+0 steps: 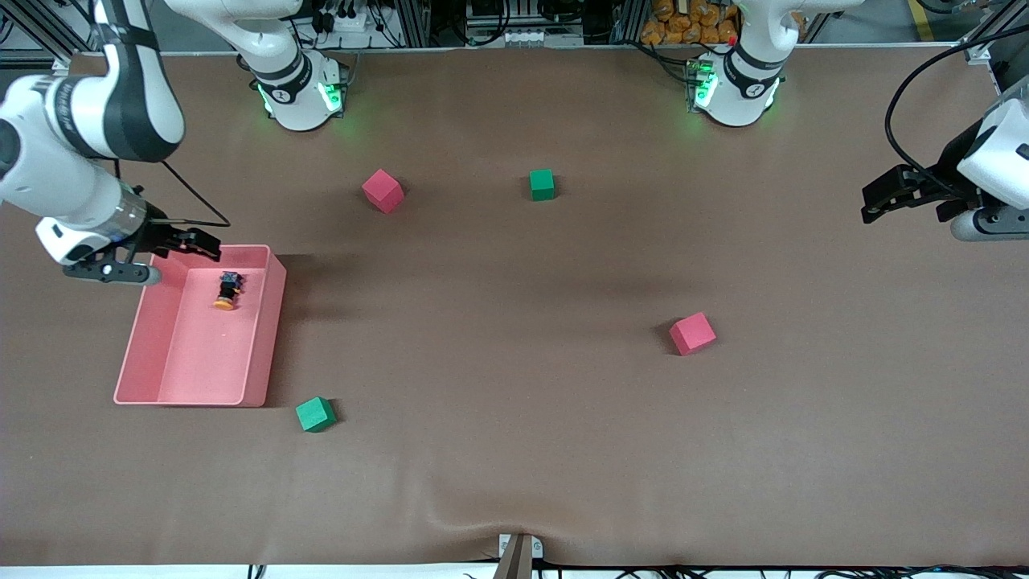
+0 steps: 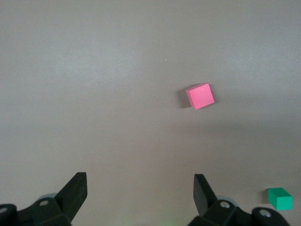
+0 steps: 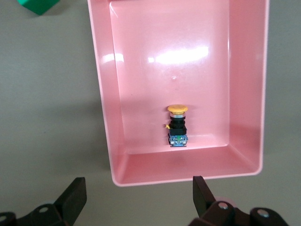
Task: Place and upright button with both arms
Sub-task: 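Reach the right gripper into the pink tray above the yellow button, then lower the right gripper and close it on the button's black body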
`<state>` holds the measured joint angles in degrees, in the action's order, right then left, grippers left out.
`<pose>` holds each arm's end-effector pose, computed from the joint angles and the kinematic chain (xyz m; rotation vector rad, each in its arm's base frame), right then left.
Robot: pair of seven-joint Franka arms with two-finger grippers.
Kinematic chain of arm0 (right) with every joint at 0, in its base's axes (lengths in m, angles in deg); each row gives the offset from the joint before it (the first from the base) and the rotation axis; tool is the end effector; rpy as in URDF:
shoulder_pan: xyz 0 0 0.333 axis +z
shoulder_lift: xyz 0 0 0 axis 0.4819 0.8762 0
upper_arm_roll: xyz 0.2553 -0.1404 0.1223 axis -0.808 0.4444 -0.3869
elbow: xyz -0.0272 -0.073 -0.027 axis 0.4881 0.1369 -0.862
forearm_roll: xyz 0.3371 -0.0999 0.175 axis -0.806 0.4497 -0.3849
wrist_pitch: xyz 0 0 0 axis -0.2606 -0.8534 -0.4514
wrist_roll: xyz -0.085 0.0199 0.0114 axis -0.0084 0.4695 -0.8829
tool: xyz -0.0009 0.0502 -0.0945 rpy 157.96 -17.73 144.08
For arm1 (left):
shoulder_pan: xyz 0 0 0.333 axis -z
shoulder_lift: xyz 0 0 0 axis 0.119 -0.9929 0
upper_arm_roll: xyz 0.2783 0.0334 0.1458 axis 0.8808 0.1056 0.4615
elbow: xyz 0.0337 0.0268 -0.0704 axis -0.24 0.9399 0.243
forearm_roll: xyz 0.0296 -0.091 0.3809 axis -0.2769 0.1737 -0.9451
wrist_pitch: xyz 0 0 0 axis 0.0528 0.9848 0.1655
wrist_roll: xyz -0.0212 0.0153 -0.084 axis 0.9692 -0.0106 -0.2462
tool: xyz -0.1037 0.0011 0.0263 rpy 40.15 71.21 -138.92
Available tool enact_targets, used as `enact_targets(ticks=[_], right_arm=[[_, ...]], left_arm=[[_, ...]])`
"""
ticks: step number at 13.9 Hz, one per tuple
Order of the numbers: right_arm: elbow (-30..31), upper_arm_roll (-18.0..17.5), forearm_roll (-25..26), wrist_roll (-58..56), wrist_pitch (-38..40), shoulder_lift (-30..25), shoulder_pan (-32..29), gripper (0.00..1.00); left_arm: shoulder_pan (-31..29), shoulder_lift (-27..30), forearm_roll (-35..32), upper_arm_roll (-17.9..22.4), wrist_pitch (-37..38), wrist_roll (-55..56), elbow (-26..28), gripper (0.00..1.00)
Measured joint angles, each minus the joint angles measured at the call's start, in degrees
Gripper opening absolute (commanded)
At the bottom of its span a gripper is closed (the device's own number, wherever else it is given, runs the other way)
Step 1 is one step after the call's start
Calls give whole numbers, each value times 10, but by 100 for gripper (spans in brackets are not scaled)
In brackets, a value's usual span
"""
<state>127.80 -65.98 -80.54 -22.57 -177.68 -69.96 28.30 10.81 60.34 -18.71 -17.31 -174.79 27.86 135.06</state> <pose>0.5075 -0.0339 0.3845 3.1246 -0.1348 -0.1053 0.5589 -0.0503 0.6274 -3.1203 -0.0084 0.0440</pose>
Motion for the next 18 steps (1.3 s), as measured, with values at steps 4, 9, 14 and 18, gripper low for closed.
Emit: enact_targets(ticks=[4, 9, 14, 18], right_arm=[[30, 5, 0, -30, -65, 29, -17, 100], [31, 7, 0, -73, -119, 87, -47, 100], [31, 4, 0, -80, -175, 124, -47, 100], [32, 5, 0, -94, -228, 171, -48, 100]], left_arm=[[0, -7, 0, 0, -1, 0, 0, 100], [-1, -9, 0, 0, -9, 0, -1, 100], [-1, -9, 0, 0, -10, 0, -1, 100], [-1, -9, 0, 0, -10, 0, -2, 100]])
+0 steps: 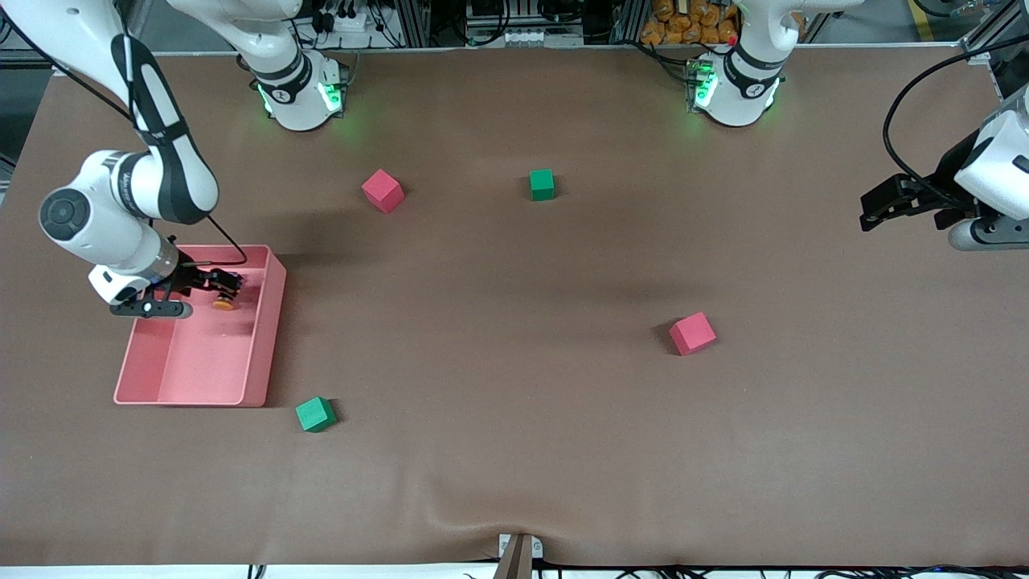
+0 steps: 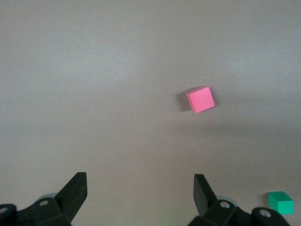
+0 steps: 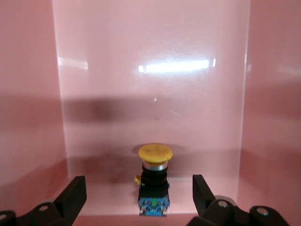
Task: Place and upright button with both arms
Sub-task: 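Lower the right gripper and close it on the button's black body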
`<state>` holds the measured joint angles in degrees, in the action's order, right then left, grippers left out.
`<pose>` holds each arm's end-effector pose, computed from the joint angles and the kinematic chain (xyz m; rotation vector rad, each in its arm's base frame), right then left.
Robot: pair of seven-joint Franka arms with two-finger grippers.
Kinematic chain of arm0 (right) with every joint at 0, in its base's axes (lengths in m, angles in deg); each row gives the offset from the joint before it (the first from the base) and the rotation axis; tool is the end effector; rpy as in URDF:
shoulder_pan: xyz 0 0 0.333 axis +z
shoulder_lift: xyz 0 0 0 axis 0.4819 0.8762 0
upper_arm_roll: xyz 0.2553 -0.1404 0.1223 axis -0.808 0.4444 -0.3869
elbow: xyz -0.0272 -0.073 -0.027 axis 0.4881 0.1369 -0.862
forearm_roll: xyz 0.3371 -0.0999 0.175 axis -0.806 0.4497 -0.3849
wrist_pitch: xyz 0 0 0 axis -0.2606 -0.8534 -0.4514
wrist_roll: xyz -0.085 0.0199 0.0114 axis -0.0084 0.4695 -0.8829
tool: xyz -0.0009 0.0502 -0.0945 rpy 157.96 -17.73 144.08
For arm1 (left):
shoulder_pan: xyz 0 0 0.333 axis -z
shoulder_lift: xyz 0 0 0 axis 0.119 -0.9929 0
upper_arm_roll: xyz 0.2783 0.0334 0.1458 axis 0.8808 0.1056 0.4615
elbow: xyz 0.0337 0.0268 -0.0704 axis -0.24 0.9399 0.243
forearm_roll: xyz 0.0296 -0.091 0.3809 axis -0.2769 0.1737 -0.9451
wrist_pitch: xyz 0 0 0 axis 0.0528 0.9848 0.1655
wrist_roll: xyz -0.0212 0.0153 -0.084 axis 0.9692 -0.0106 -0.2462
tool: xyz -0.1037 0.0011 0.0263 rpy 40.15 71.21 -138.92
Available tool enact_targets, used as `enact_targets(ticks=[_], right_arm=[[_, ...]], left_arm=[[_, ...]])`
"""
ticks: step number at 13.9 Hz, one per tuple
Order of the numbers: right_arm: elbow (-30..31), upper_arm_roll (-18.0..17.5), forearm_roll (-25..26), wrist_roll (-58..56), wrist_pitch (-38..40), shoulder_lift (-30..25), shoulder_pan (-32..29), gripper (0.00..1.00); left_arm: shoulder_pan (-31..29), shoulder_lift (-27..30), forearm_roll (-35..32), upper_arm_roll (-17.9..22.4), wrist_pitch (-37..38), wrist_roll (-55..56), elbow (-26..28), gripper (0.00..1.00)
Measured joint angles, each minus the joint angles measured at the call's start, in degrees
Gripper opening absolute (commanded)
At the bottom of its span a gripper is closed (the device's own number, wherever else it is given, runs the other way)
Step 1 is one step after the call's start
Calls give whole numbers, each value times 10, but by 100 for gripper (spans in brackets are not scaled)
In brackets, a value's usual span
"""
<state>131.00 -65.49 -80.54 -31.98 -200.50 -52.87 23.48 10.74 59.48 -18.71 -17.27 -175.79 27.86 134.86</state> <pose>0.5217 -0.0831 0.2391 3.1178 -0.0122 -0.0408 0.5654 -0.0497 0.6221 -3.1214 -0.0109 0.0349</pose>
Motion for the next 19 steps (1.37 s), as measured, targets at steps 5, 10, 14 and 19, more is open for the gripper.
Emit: enact_targets(ticks=[5, 10, 14, 19], right_arm=[[2, 1, 0, -22, -47, 41, -10, 100], [3, 1, 0, -29, -57, 51, -10, 100], [14, 2, 0, -30, -56, 51, -12, 100], [25, 2, 0, -36, -56, 53, -16, 100]], left_arm=[[0, 0, 0, 0, 0, 0, -3, 100], [-1, 2, 0, 2, 0, 0, -9, 100], [-1, 3, 0, 2, -1, 0, -9, 100], [-1, 3, 0, 2, -1, 0, -9, 100]])
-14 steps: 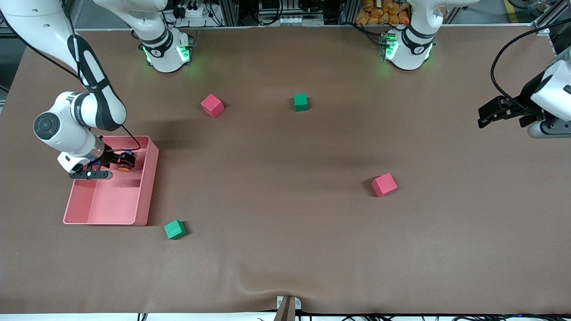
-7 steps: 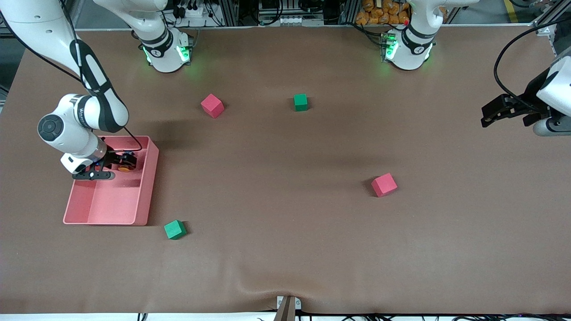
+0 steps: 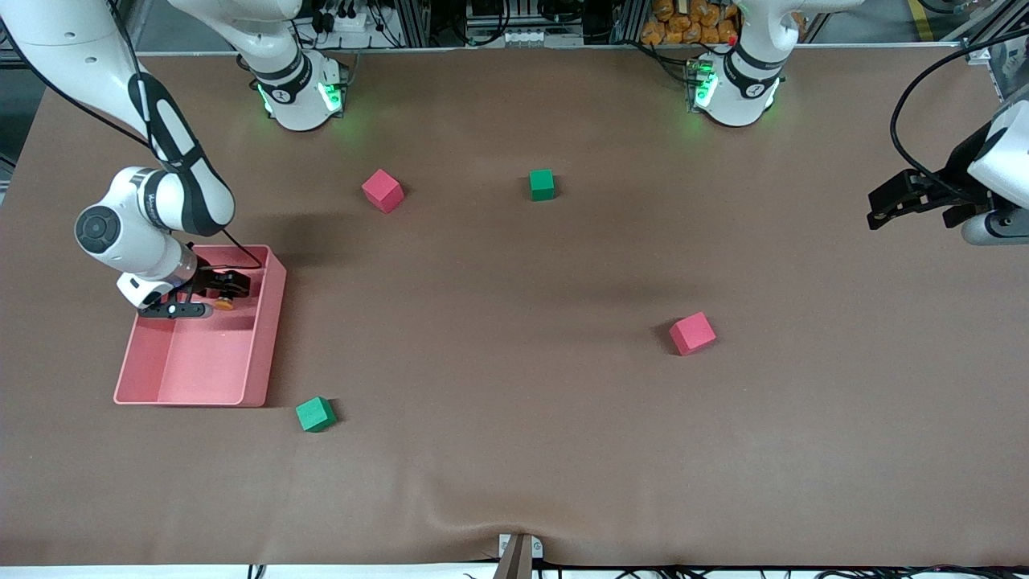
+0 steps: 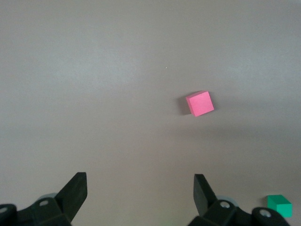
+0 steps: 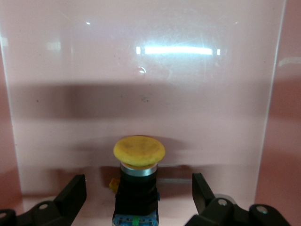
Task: Place and upright button with both arms
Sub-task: 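Lower the right gripper and close it on the button's black body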
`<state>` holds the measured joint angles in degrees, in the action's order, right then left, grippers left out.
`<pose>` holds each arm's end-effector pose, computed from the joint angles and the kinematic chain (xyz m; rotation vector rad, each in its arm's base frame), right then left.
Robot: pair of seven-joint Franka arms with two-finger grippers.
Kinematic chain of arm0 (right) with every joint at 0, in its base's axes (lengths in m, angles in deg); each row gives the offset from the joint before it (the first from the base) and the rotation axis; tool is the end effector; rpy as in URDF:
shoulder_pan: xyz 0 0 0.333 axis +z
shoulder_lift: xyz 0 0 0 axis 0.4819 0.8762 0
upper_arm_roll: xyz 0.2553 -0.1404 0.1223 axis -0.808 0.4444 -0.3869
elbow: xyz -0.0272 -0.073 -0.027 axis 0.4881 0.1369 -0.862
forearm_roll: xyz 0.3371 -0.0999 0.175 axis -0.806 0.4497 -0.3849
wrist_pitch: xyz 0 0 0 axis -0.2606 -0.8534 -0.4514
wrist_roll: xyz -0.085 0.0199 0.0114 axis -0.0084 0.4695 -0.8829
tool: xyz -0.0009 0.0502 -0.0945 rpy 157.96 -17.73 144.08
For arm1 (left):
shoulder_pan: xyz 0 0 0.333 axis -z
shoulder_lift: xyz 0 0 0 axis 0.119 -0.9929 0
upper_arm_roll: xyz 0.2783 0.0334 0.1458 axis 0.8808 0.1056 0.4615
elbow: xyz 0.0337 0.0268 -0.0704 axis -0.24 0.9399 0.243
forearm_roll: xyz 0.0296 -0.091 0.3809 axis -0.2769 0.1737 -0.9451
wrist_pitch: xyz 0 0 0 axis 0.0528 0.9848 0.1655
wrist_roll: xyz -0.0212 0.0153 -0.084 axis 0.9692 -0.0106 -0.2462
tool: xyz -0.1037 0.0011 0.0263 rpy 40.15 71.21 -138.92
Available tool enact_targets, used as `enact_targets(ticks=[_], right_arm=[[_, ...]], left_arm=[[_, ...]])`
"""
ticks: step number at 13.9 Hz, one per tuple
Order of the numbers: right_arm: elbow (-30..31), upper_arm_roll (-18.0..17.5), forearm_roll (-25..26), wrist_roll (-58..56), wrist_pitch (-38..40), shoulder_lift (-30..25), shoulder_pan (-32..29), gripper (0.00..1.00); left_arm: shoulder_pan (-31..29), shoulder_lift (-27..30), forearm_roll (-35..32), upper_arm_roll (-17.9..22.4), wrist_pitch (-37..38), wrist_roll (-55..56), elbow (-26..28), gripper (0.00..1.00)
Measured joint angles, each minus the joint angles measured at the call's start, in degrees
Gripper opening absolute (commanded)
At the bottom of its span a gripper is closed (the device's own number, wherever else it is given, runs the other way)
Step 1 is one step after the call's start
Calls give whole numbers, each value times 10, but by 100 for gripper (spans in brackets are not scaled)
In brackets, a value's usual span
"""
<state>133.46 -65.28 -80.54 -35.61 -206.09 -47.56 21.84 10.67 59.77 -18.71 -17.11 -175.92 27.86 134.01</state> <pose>0.5013 -0.0973 0.1843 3.1197 0.0404 -0.1020 0.5646 -0.0474 0.6321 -3.1234 -0.0175 0.0005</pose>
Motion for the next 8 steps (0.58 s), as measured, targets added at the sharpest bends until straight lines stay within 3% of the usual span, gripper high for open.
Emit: enact_targets(ticks=[8], right_arm=[[2, 1, 0, -13, 3, 0, -5, 100]], left_arm=[[0, -3, 0, -1, 0, 0, 1, 100]])
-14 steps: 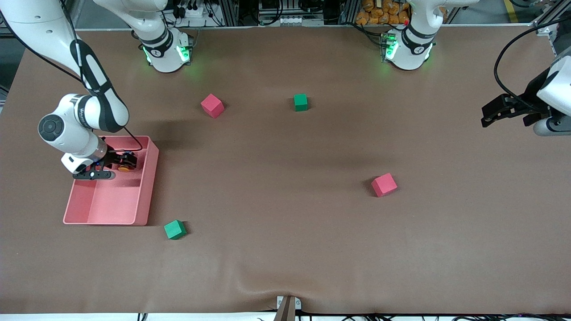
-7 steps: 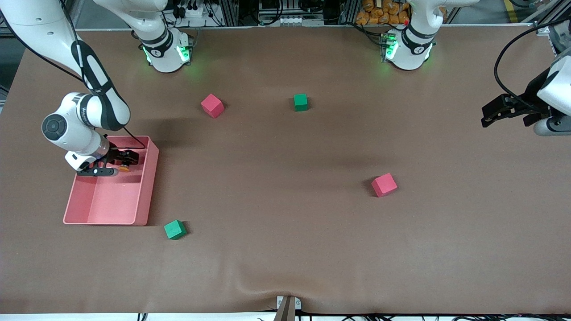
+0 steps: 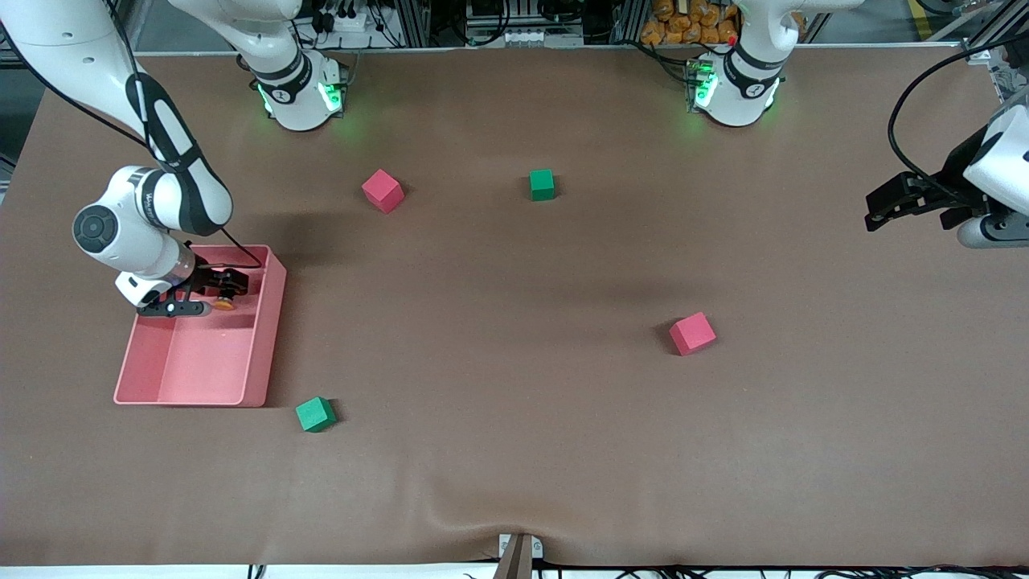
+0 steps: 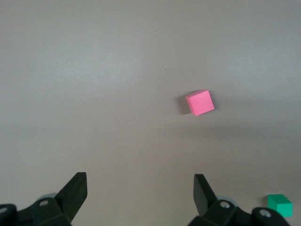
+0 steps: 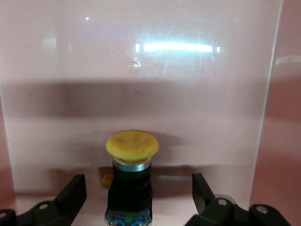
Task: Place and upright button with both arms
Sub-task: 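Lower the right gripper and close it on the button's black body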
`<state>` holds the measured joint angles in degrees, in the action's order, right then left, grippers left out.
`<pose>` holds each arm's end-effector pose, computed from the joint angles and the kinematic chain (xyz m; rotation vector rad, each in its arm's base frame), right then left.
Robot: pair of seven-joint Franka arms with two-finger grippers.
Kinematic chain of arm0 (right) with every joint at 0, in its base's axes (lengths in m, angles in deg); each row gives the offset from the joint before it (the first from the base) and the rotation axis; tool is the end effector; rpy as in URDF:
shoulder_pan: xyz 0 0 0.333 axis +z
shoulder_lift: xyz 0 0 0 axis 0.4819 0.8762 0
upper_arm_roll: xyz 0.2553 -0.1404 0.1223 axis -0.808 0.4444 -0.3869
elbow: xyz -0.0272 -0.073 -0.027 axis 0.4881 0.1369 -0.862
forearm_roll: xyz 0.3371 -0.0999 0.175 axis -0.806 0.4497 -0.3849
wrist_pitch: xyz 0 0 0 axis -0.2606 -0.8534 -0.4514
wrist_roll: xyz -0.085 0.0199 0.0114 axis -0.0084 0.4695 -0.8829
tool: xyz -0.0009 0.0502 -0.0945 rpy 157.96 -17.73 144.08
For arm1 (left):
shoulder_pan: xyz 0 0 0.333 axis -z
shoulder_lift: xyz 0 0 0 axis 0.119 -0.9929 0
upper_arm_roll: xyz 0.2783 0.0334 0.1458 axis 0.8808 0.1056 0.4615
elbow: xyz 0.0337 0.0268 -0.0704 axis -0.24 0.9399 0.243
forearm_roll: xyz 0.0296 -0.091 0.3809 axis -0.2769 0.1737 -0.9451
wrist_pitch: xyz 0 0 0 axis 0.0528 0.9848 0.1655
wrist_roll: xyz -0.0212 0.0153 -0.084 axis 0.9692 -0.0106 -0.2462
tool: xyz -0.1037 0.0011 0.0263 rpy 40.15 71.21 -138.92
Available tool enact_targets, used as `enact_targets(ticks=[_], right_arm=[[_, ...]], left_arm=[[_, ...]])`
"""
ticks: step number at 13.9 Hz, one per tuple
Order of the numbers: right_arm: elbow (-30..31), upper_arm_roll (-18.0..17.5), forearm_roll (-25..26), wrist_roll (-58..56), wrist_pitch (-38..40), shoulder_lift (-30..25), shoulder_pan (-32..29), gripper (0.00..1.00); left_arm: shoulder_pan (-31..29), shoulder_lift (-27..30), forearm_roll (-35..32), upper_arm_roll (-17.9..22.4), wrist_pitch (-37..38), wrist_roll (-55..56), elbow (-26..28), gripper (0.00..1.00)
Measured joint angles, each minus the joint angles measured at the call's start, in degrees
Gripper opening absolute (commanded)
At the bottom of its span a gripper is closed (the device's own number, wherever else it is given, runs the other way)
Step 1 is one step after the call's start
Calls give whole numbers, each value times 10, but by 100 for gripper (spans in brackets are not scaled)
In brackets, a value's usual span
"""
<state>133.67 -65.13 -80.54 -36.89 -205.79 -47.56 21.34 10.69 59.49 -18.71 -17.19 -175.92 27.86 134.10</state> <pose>0.4981 -0.1026 0.1827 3.1209 0.0576 -0.1164 0.5659 -0.0485 0.6286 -3.1229 -0.0147 0.0105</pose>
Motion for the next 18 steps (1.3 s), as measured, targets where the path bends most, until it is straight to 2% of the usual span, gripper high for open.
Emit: enact_targets(ticks=[6, 7, 8, 9, 10, 18], right_arm=[[2, 0, 0, -20, 12, 3, -2, 100], [2, 0, 0, -20, 13, 3, -3, 72], [2, 0, 0, -22, 15, 3, -3, 36], [2, 0, 0, -26, 22, 3, -3, 11], [2, -1, 0, -29, 28, 3, -3, 0], [-10, -1, 0, -50, 30, -1, -3, 0]], left_arm=[[0, 0, 0, 0, 0, 0, 0, 100], [0, 0, 0, 0, 0, 0, 0, 100], [0, 0, 0, 0, 0, 0, 0, 100], [0, 0, 0, 0, 0, 0, 1, 100], [0, 0, 0, 0, 0, 0, 1, 100], [0, 0, 0, 1, 0, 0, 1, 100]])
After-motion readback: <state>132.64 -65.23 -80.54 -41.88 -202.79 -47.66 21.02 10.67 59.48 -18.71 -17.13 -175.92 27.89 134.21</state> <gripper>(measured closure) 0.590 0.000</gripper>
